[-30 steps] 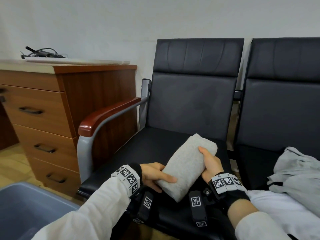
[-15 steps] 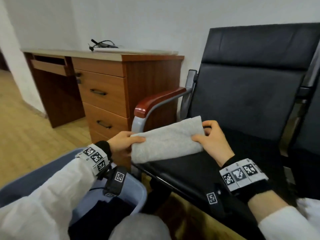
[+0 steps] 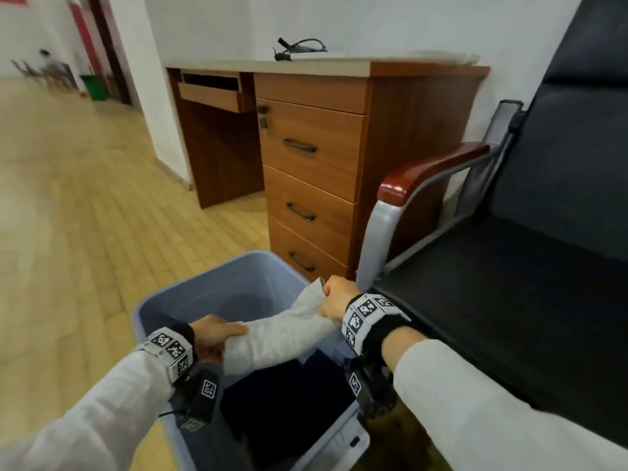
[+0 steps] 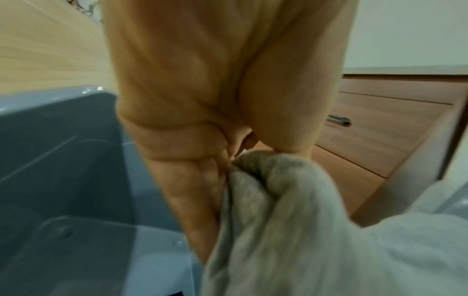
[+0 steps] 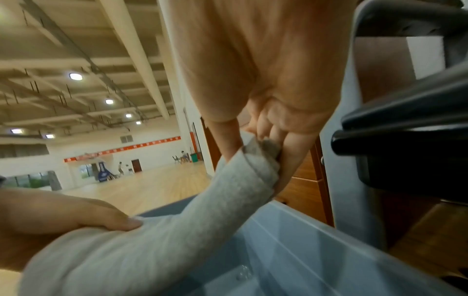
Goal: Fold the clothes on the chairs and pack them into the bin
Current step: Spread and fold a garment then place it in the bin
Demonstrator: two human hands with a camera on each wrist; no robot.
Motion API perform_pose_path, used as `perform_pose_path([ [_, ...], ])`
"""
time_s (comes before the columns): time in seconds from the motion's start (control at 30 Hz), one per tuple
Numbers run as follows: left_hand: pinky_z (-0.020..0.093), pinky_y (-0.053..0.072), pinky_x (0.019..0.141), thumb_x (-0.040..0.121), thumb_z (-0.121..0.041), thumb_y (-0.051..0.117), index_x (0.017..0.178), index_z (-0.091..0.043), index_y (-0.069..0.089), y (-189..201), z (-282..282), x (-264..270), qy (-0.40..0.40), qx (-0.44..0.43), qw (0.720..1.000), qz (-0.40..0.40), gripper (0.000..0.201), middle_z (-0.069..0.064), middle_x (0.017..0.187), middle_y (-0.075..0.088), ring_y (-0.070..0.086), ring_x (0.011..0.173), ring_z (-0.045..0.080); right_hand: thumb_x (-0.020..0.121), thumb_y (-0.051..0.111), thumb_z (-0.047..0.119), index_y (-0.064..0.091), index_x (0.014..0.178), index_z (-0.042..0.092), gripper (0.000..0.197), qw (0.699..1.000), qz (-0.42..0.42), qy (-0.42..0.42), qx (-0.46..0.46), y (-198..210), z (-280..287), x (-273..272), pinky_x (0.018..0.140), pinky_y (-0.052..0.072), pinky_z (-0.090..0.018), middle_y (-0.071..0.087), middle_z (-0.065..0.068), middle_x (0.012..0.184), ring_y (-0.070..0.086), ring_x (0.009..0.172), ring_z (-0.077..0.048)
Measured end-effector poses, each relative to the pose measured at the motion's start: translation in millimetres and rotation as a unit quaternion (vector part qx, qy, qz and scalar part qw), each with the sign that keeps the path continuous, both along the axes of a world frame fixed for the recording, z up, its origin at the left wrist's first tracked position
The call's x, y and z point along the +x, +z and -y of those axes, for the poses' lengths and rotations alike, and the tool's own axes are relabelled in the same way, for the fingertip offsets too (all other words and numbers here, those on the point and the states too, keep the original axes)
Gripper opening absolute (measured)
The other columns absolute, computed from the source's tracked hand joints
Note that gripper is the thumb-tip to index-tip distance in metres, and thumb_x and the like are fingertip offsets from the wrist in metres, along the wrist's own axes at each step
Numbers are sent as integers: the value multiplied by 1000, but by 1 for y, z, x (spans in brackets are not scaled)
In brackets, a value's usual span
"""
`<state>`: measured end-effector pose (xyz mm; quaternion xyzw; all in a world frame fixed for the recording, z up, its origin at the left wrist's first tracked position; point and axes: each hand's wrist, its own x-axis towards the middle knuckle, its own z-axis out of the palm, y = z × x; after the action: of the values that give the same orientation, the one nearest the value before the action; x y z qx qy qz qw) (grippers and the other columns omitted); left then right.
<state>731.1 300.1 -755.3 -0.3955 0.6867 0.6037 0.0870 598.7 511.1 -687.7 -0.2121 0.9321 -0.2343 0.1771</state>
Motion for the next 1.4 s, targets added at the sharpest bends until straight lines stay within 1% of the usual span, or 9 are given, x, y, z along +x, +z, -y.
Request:
perform_pose_path([
  [0.1, 32, 45, 61, 86, -1, 51, 84, -1, 58, -30, 13, -7, 6, 54, 998, 36, 8, 17, 76, 52, 52, 63, 28, 94, 48, 10, 58, 120, 7, 28, 1000, 18, -9, 23, -35, 25, -9, 101, 45, -35, 56, -13, 131, 54, 121, -31],
  [0.23, 31, 44, 52, 83, 3, 54, 74, 2, 55, -62, 36, -27, -5, -52, 993, 102, 10, 12, 64, 47, 46, 53, 25, 96, 43, 14, 59, 108, 11, 20, 997, 35, -65, 9, -79, 51, -21, 91, 46, -31, 60, -11, 126, 57, 115, -31],
  [0.37, 35, 50, 84, 93, -9, 51, 117, 9, 57, -92, 52, -49, -79, -132, 974, 164, 30, 23, 104, 60, 61, 93, 30, 94, 39, 7, 51, 95, 17, 16, 991, 69, -107, -30, -121, 75, -31, 91, 44, -33, 58, -14, 125, 56, 107, -30],
  [0.5, 29, 35, 101, 102, -17, 31, 135, 3, 45, -98, 58, -63, -210, -228, 925, 220, 41, 19, 142, 44, 45, 129, 29, 91, 39, 2, 49, 92, 17, 17, 986, 104, -123, -39, -165, 100, -38, 91, 42, -29, 57, -14, 124, 55, 112, -29],
  [0.73, 30, 31, 106, 101, -17, 34, 138, -1, 44, -158, 74, -61, -382, -256, 831, 314, 41, 16, 145, 42, 41, 133, 27, 94, 44, 8, 61, 116, 8, 28, 973, 188, -131, -12, -216, 119, -40, 95, 42, -27, 59, -11, 126, 54, 119, -29],
  [0.9, 39, 44, 103, 91, -26, 54, 123, -6, 59, -213, 99, -55, -467, -311, 757, 334, 38, 15, 130, 57, 55, 120, 30, 93, 49, 5, 62, 120, 4, 29, 957, 263, -115, -39, -231, 131, -39, 95, 41, -25, 61, -12, 124, 55, 118, -27],
  [1.17, 28, 46, 98, 95, -26, 50, 132, -10, 53, -228, 87, -58, -422, -272, 805, 317, 40, 5, 141, 48, 56, 113, 14, 88, 59, 3, 43, 138, 9, 53, 944, 305, -117, -36, -233, 123, -41, 100, 35, -22, 47, -11, 140, 45, 129, -24],
  [1.27, 41, 40, 106, 93, -28, 51, 132, -9, 54, -274, 100, -65, -451, -274, 780, 337, 43, 11, 139, 50, 50, 124, 28, 84, 62, 3, 46, 134, 8, 52, 939, 301, -153, -64, -231, 121, -41, 98, 37, -25, 52, -13, 135, 49, 124, -25],
  [1.4, 39, 36, 109, 93, -23, 50, 139, -9, 43, -209, 87, -61, -421, -354, 771, 322, 48, 9, 146, 41, 40, 134, 27, 74, 68, 10, 58, 124, 13, 50, 936, 283, -177, -111, -218, 120, -47, 102, 43, -33, 62, -7, 118, 57, 113, -26],
])
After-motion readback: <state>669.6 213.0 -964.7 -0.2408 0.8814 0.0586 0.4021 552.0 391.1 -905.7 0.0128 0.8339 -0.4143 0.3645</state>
